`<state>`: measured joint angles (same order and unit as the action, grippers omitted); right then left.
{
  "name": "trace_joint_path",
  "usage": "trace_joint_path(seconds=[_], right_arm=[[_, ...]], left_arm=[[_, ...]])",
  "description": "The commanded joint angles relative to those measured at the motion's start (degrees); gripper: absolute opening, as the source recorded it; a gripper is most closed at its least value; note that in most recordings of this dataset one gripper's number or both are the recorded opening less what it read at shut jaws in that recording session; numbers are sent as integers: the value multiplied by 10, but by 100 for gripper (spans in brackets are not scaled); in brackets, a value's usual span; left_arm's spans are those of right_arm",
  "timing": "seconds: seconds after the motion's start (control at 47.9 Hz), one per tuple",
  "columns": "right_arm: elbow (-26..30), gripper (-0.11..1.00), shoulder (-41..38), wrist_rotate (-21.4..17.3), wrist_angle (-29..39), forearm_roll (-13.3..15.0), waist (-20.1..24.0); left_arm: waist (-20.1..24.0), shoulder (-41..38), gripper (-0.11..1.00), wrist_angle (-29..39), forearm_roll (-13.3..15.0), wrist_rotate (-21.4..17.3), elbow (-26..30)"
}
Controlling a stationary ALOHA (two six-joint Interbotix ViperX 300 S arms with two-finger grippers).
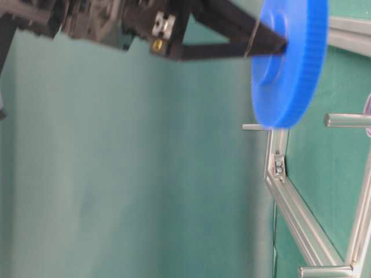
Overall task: Find the location of the shaft and insert the gear.
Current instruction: 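Carry the upright gear left toward the frame's shaft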
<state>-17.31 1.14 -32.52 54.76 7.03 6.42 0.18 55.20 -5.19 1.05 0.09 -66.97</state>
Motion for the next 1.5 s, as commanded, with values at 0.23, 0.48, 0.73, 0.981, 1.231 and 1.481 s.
trace_joint_path(seconds=[0.23, 0.48, 0.73, 0.981, 1.231, 1.481], right_arm=[[55, 69, -19, 3, 6, 5, 1], [56, 69, -33, 0, -2, 12, 1], [58, 69, -50, 4, -22, 12, 0], [58, 69, -61, 4, -29, 18, 0], [58, 69, -69, 4, -29, 32, -1], [58, 69, -76, 7, -29, 32, -3]], left_arm=[[0, -6, 1, 4, 0, 1, 14], [0, -6, 1, 4, 0, 1, 14], [1, -6, 1, 4, 0, 1, 14], [1, -6, 1, 4, 1, 1, 14], [0, -6, 1, 6, 0, 1, 13], [0, -6, 1, 7, 0, 1, 13]])
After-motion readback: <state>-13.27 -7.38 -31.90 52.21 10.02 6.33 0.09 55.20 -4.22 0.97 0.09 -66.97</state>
